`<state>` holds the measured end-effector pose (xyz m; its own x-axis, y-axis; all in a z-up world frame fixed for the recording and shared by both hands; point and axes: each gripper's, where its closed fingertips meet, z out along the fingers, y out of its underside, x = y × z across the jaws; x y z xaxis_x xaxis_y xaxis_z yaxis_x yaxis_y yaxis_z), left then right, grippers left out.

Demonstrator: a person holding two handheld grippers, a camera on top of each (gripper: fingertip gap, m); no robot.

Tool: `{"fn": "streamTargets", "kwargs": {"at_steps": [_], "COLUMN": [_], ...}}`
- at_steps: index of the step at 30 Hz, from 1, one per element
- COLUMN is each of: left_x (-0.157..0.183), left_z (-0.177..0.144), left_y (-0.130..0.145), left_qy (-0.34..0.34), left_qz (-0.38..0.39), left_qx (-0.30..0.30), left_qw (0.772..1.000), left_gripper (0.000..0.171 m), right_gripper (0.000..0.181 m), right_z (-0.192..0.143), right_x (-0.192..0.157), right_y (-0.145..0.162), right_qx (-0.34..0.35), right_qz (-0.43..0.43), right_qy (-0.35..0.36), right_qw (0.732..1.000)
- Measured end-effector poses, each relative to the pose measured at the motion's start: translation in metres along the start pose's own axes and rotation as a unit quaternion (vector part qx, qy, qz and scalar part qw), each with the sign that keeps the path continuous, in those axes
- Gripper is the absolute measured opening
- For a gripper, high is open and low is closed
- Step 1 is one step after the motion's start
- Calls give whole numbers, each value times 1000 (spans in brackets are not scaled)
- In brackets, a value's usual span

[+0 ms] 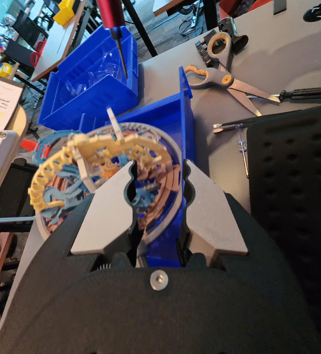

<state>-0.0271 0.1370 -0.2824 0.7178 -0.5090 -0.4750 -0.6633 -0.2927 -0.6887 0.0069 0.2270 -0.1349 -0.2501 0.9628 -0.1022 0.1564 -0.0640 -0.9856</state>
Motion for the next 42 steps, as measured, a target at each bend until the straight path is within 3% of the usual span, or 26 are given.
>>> {"fn": "streamTargets", "kwargs": {"at_steps": [5, 11, 16, 25, 28, 32, 37, 42], "left_x": [-13, -79, -116, -149, -139, -102, -80, -59], "left_z": [-17, -36, -20, 13, 23, 48, 76, 81], "left_y": [-4, -16, 5, -34, -65, -90, -107, -120], "left_qy": [-6, -14, 51, 128, 169, 206, 180, 198], "left_qz": [-27, -73, -129, -103, -84, -28, 41, 91], "left_qx": [14, 28, -10, 22, 49, 50, 41, 62], "left_qw": [1000, 997, 990, 986, 981, 977, 982, 974], "left_gripper": [45, 44, 59, 51, 50, 54, 60, 20], "right_gripper": [31, 31, 31, 31, 31, 31, 31, 31], "right_z": [4, 1, -2, -4, -1, 1, -3, 1], "right_x": [6, 17, 23, 39, 43, 46, 37, 25], "right_y": [2, 3, 6, 3, 4, -1, -12, -16], "right_qx": [2, 9, 9, 41, 48, 82, 127, 130], "right_qz": [6, 10, 13, -2, -22, -20, -16, -39], "right_qy": [-3, 4, 11, 48, 74, 95, 82, 72], "right_qw": [1000, 1000, 1000, 998, 996, 992, 988, 988]}}
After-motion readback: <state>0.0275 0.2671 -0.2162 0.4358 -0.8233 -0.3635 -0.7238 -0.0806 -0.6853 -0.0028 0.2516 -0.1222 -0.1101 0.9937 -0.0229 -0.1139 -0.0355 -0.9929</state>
